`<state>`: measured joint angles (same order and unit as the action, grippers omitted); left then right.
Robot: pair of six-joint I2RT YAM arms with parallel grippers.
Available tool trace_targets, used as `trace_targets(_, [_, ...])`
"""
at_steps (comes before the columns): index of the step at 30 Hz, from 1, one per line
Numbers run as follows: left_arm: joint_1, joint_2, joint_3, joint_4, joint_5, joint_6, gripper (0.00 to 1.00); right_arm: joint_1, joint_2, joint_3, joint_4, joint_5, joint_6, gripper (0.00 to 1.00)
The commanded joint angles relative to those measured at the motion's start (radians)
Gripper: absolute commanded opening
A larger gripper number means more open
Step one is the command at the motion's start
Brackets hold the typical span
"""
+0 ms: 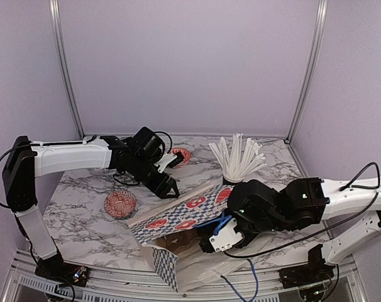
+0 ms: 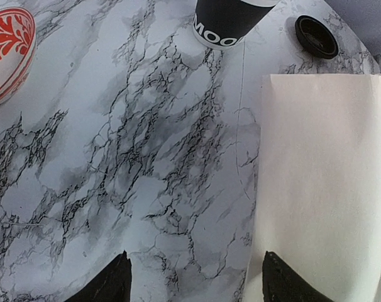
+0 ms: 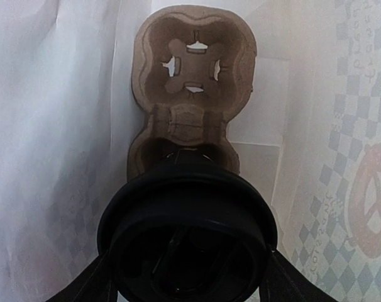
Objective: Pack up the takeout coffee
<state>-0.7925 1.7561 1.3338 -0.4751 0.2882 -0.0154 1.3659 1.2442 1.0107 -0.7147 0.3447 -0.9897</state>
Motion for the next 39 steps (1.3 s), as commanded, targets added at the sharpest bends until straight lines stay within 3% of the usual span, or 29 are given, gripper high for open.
trace_targets(1, [0.009,0.052,0.032,-0.005,0.05,0.009,0.72,0.001,0.025,0.007,0.059,0.032,-0.006,0.18])
trace_targets(17, [0.015,0.08,0.024,-0.003,0.044,0.011,0.72,-0.072,0.104,0.09,-0.017,-0.055,0.029,0.18])
trace_targets(39, [0.186,-0.079,-0.002,-0.035,-0.051,0.058,0.75,-0.243,0.43,0.511,-0.528,-0.449,0.12,0.19])
